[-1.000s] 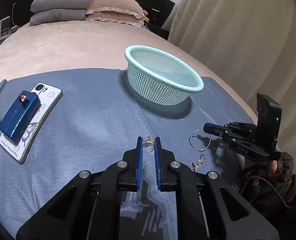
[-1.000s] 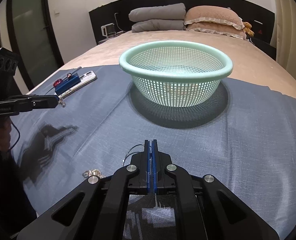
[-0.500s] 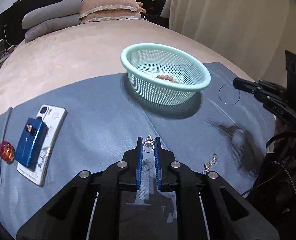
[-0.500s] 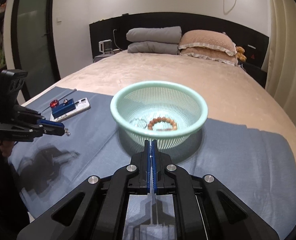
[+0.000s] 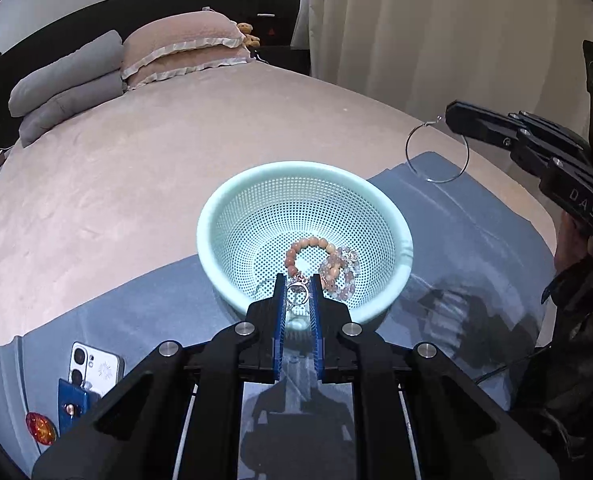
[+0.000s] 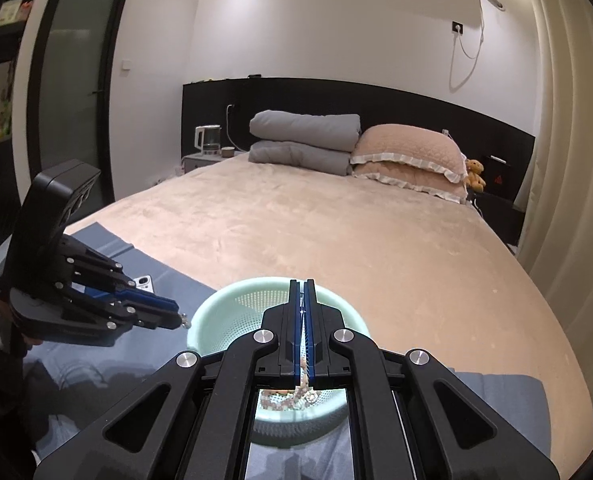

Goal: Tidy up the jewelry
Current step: 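Carry the charm and hoop into the green basket and open both tools, then withdraw both tools from the basket toward the last charm chain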

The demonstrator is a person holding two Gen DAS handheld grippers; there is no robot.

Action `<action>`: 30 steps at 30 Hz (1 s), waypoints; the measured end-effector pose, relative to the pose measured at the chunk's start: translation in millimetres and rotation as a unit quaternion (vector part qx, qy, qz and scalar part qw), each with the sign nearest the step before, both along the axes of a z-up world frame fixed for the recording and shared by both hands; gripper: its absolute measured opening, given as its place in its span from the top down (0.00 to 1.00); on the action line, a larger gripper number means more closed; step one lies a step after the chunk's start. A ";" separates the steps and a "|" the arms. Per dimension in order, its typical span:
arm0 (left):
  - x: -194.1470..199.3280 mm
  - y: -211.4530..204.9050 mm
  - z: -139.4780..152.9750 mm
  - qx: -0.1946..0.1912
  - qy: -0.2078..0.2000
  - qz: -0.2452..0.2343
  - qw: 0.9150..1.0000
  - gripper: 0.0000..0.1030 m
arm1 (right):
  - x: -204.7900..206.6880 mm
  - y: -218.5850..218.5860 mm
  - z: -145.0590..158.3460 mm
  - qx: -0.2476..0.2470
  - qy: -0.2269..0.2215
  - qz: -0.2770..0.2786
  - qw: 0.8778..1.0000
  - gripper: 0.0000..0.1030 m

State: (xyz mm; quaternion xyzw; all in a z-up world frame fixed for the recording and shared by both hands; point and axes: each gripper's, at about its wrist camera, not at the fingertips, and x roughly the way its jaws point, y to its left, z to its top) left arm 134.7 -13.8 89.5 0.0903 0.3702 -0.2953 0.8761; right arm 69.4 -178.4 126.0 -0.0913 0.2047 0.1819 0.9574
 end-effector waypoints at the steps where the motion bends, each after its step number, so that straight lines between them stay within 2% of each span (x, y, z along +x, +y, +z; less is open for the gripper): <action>1: 6.8 -3.6 -2.4 -0.001 0.006 0.000 1.000 0.88 | 4.5 1.7 -6.2 -0.002 0.006 -0.001 1.000 0.98; 8: 21.2 -19.7 -28.2 0.006 0.039 -0.011 0.999 0.88 | 19.7 7.4 -56.1 -0.018 0.062 0.007 0.998 0.98; 17: 26.5 -18.8 -35.1 0.012 0.041 -0.004 0.999 0.88 | 24.4 0.1 -62.5 -0.006 0.075 -0.007 0.997 0.96; 18: 24.9 -17.9 -35.0 0.013 0.037 -0.003 0.999 0.85 | 23.4 -1.4 -62.5 -0.007 0.071 -0.013 0.997 0.94; 19: 22.4 -16.9 -34.8 0.017 0.031 -0.001 0.999 0.79 | 22.1 -3.3 -62.7 -0.008 0.068 -0.020 0.997 0.82; 20: 19.6 -16.4 -34.2 0.020 0.024 0.004 1.000 0.59 | 20.8 -6.2 -62.3 -0.003 0.068 -0.024 0.997 0.54; 21: 17.3 -14.0 -32.9 0.022 0.015 0.012 1.000 0.36 | 17.8 -10.3 -61.1 0.006 0.062 -0.025 0.998 0.39; 22: 14.9 -11.5 -31.1 0.022 0.006 0.019 1.000 0.33 | 13.4 -14.4 -58.7 0.016 0.050 -0.026 0.998 0.23; 24: 12.6 -6.9 -29.0 0.018 0.006 0.017 1.000 0.32 | 5.7 -21.4 -55.4 0.030 0.042 -0.016 0.999 0.22; 25: 12.1 -4.9 -28.9 0.017 0.009 0.017 1.000 0.31 | 2.3 -23.5 -54.9 0.033 0.040 -0.011 0.999 0.18; 27: 8.5 -3.6 -30.8 0.026 0.008 0.022 0.999 0.22 | -4.9 -26.1 -55.1 0.027 0.033 -0.007 0.999 0.17; 30: 4.7 -1.8 -33.8 0.039 0.009 0.032 0.999 0.14 | -15.4 -28.7 -55.5 0.019 0.022 -0.010 1.000 0.16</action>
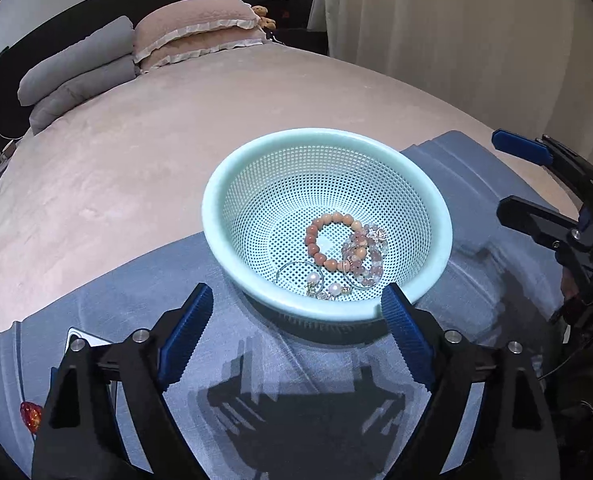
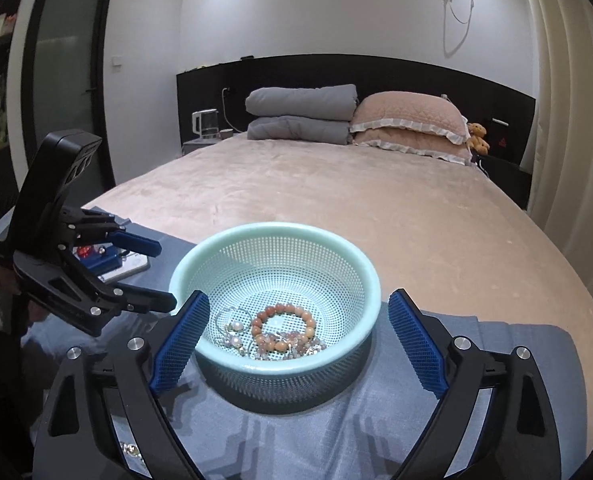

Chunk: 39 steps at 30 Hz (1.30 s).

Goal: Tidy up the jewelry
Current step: 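Withdraw both tools from the basket toward the last charm chain, then grasp the silver charm chain with the right tool while the left tool grasps a small charm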

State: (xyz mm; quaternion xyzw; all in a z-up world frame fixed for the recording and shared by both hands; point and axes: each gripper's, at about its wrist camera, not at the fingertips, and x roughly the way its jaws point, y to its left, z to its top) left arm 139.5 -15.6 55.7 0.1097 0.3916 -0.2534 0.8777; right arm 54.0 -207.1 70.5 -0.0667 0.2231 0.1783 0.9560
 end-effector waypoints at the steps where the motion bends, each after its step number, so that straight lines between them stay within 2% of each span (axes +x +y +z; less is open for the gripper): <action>1: -1.8 1.2 -1.2 0.001 0.004 0.003 1.000 0.12 | -4.2 -0.3 -0.3 -0.002 -0.001 0.001 1.000 0.15; 7: -20.5 7.4 -6.1 0.018 0.010 0.012 1.000 0.08 | -29.2 0.4 -3.0 -0.027 0.003 0.024 0.999 0.14; 11: -36.1 11.8 -8.9 0.030 0.005 0.006 1.000 0.06 | -45.4 2.0 -6.6 -0.044 0.012 0.059 0.997 0.14; 16: -58.0 19.4 -18.6 0.028 0.013 -0.043 0.999 0.06 | -60.8 4.9 -14.2 -0.049 0.028 0.124 0.991 0.14; 20: -74.0 23.3 -35.2 0.038 0.021 -0.086 0.995 0.06 | -69.5 18.7 -30.7 -0.062 0.051 0.200 0.977 0.15; 24: -90.3 19.1 -50.9 0.042 0.026 -0.138 0.989 0.06 | -70.1 33.9 -51.9 -0.086 0.082 0.243 0.963 0.17; 26: -99.3 13.8 -57.7 0.051 0.020 -0.166 0.985 0.07 | -66.5 38.6 -60.2 -0.092 0.102 0.257 0.957 0.28; 28: -105.9 7.7 -62.6 0.056 0.018 -0.189 0.980 0.08 | -62.9 44.2 -70.4 -0.107 0.119 0.262 0.952 0.30; 30: -109.7 2.3 -65.7 0.054 0.022 -0.208 0.976 0.11 | -61.4 51.6 -80.1 -0.122 0.131 0.270 0.946 0.30; 32: -112.8 -2.5 -68.8 0.053 0.025 -0.223 0.973 0.14 | -56.9 58.4 -85.9 -0.126 0.141 0.280 0.941 0.36; 34: -112.6 -7.8 -73.7 0.056 0.034 -0.232 0.970 0.18 | -54.8 62.1 -90.2 -0.127 0.142 0.282 0.940 0.37; 36: -111.2 -12.3 -80.8 0.058 0.049 -0.242 0.967 0.27 | -51.0 65.5 -92.1 -0.128 0.139 0.282 0.941 0.37; 38: -111.8 -15.3 -86.0 0.062 0.050 -0.242 0.967 0.29 | -49.9 68.3 -95.3 -0.128 0.134 0.286 0.940 0.43; 39: -111.7 -15.5 -86.2 0.059 0.048 -0.242 0.967 0.33 | -51.4 69.4 -97.6 -0.134 0.134 0.287 0.939 0.46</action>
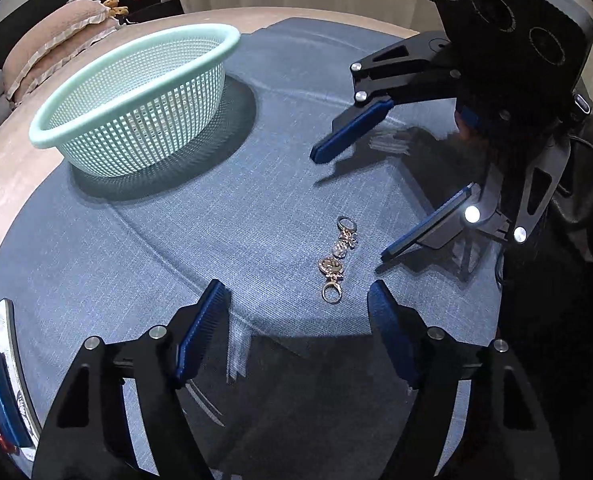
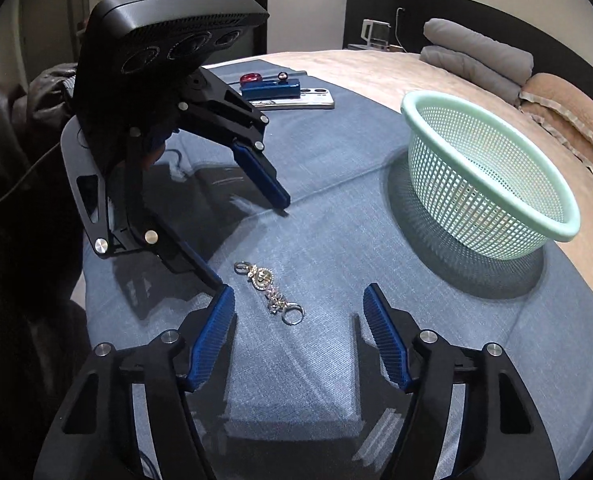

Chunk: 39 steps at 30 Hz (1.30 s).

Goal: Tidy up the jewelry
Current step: 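Grasp the silver charm chain with the right tool while the left tool grasps a small charm, then lower both held charms into the green basket and open both tools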

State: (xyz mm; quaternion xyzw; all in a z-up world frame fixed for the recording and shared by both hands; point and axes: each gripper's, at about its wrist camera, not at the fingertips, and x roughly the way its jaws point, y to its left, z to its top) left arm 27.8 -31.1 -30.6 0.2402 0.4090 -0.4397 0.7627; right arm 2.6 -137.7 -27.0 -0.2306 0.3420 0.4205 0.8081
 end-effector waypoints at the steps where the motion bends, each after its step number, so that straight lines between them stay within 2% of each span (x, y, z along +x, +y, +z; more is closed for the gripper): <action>1: 0.6 0.1 0.2 -0.007 0.008 -0.003 1.000 0.39 | 0.3 2.0 -3.0 -0.009 -0.001 0.000 1.000 0.54; 2: 1.1 0.4 -0.1 -0.015 0.020 -0.005 1.000 0.49 | 1.0 5.3 -7.6 -0.021 -0.002 0.000 1.000 0.60; 6: 1.8 -2.3 -2.3 -0.007 0.011 -0.002 1.000 0.65 | -3.5 7.8 -13.9 -0.023 -0.002 0.005 1.000 0.70; 7: 1.1 -2.7 -2.4 -0.008 0.013 -0.002 1.000 0.69 | -5.0 8.2 -14.3 -0.025 -0.005 0.003 1.000 0.78; 8: -1.3 -3.6 -2.9 -0.010 0.015 -0.001 1.000 0.85 | -6.6 9.3 -15.4 -0.031 -0.010 0.003 0.999 0.91; 9: -3.3 -4.1 -3.5 -0.008 0.017 0.001 1.000 0.94 | -8.0 10.0 -15.8 -0.035 -0.013 0.002 0.999 0.90; 14: -16.9 -9.5 -5.8 0.003 0.002 0.018 1.000 0.95 | -10.3 4.6 -16.0 -0.019 -0.001 -0.018 1.000 0.91; 20: -25.5 -7.6 -7.0 -0.022 0.005 0.091 0.996 0.96 | -12.8 -3.8 -9.4 0.005 -0.003 -0.075 0.997 0.91; 23: -27.7 -10.5 -7.5 -0.036 0.007 0.138 0.990 0.96 | -5.7 -12.3 0.5 0.028 0.001 -0.150 0.988 0.91; 27: -31.0 -9.2 -2.7 -0.054 0.010 0.190 0.980 0.98 | -6.1 -29.8 13.6 0.087 0.017 -0.242 0.966 0.91; 30: -28.0 -5.2 8.8 -0.072 0.019 0.202 0.977 0.98 | -10.4 -33.1 25.0 0.102 0.017 -0.265 0.959 0.91; 33: -20.2 3.4 27.6 -0.068 0.007 0.205 0.976 0.98 | -7.1 -30.7 40.5 0.077 0.004 -0.285 0.955 0.91; 39: 1.5 0.4 75.4 -0.068 -0.037 0.207 0.975 0.97 | 8.9 -34.0 83.7 0.076 -0.033 -0.289 0.954 0.91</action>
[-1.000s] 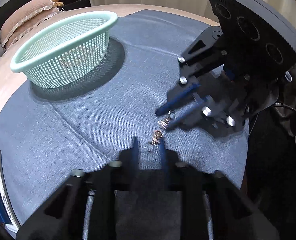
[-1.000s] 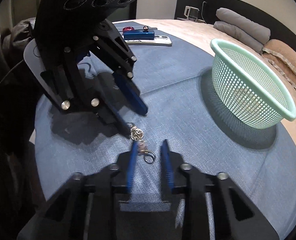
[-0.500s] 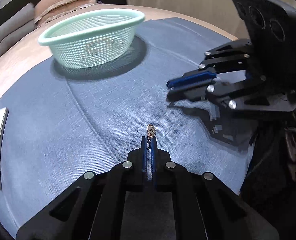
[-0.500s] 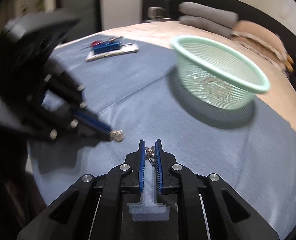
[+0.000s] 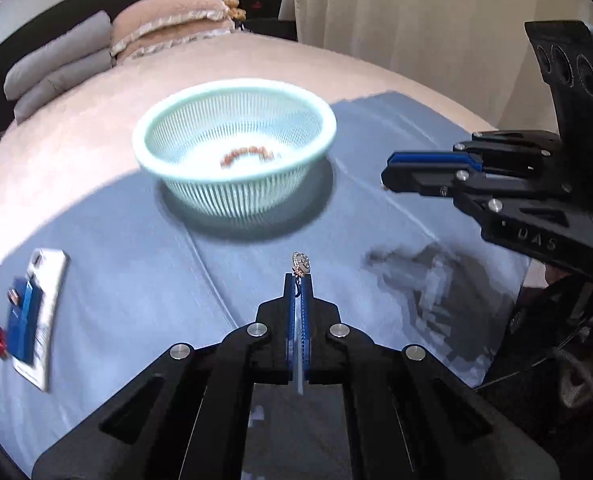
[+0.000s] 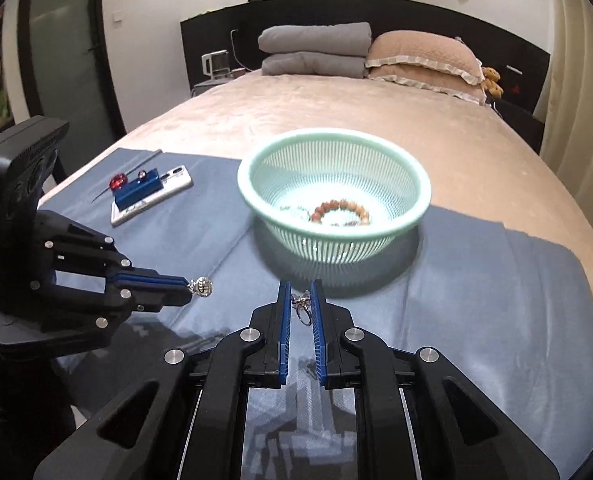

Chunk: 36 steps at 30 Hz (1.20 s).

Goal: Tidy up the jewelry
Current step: 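Lower both held charms into the green basket and open both tools, then withdraw both open tools away from the basket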

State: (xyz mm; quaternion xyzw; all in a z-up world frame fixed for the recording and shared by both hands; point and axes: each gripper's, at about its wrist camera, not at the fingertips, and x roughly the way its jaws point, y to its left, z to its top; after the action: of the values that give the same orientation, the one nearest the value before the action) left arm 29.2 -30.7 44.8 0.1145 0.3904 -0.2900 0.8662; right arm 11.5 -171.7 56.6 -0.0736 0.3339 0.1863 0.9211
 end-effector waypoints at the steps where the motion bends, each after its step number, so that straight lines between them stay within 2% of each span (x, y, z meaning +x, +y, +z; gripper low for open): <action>1: 4.3 -0.4 9.1 -0.004 -0.009 0.002 1.000 0.97 | 3.5 0.2 7.8 0.002 -0.008 0.000 1.000 0.91; 5: 34.1 -11.4 36.6 -0.009 -0.044 0.022 0.999 0.97 | 20.6 -0.7 33.2 0.010 -0.040 -0.009 0.999 0.90; 10: 67.7 -17.5 47.9 -0.016 -0.046 0.029 0.998 0.97 | 51.6 -12.1 47.1 0.038 -0.060 -0.039 0.997 0.90; 16: 102.8 -20.8 31.3 -0.019 -0.025 0.039 0.999 0.97 | 85.3 -14.9 32.8 0.042 -0.050 -0.061 0.996 0.90; 23: 115.5 -21.3 9.5 -0.018 -0.006 0.049 0.999 0.97 | 109.5 -14.7 2.8 0.039 -0.016 -0.071 0.997 0.89; 26: 115.1 -18.2 6.2 -0.017 -0.007 0.055 0.998 0.97 | 112.7 -18.5 -0.5 0.028 -0.018 -0.088 0.996 0.89; 28: 114.3 -15.9 7.2 -0.017 -0.010 0.057 0.998 0.94 | 112.5 -22.7 0.1 0.034 -0.017 -0.094 0.995 0.89; 29: 115.2 -16.0 7.8 -0.017 -0.009 0.059 0.998 0.85 | 111.3 -24.0 1.4 0.037 -0.018 -0.095 0.995 0.89; 30: 112.5 -14.9 9.0 -0.016 -0.010 0.063 0.998 0.67 | 109.8 -24.2 2.7 0.039 -0.019 -0.094 0.995 0.87; 31: 107.3 -14.2 10.8 -0.012 -0.016 0.069 0.997 0.59 | 108.1 -24.2 4.6 0.041 -0.021 -0.092 0.995 0.77; 32: 108.3 -12.6 13.5 -0.010 -0.024 0.075 0.997 0.48 | 105.7 -24.2 7.0 0.045 -0.027 -0.092 0.994 0.55; 33: 105.2 -11.2 16.5 -0.009 -0.029 0.078 0.997 0.36 | 101.6 -24.1 10.3 0.048 -0.036 -0.094 0.994 0.42; 34: 100.9 -10.0 19.6 -0.009 -0.032 0.080 0.996 0.30 | 97.2 -23.9 14.2 0.050 -0.049 -0.099 0.993 0.22; 35: 96.2 -8.6 22.4 -0.010 -0.038 0.082 0.996 0.23 | 92.2 -24.6 18.3 0.052 -0.062 -0.104 0.991 0.15; 36: 91.5 -7.8 25.3 -0.009 -0.044 0.085 0.995 0.18 | 89.1 -26.1 21.8 0.053 -0.069 -0.109 0.990 0.15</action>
State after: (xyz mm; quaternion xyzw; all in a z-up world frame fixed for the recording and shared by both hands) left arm 120.7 -38.5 70.1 0.0861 0.3575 -0.2135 0.9051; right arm 100.7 -197.8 78.4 -0.0002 0.2652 0.0971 0.9593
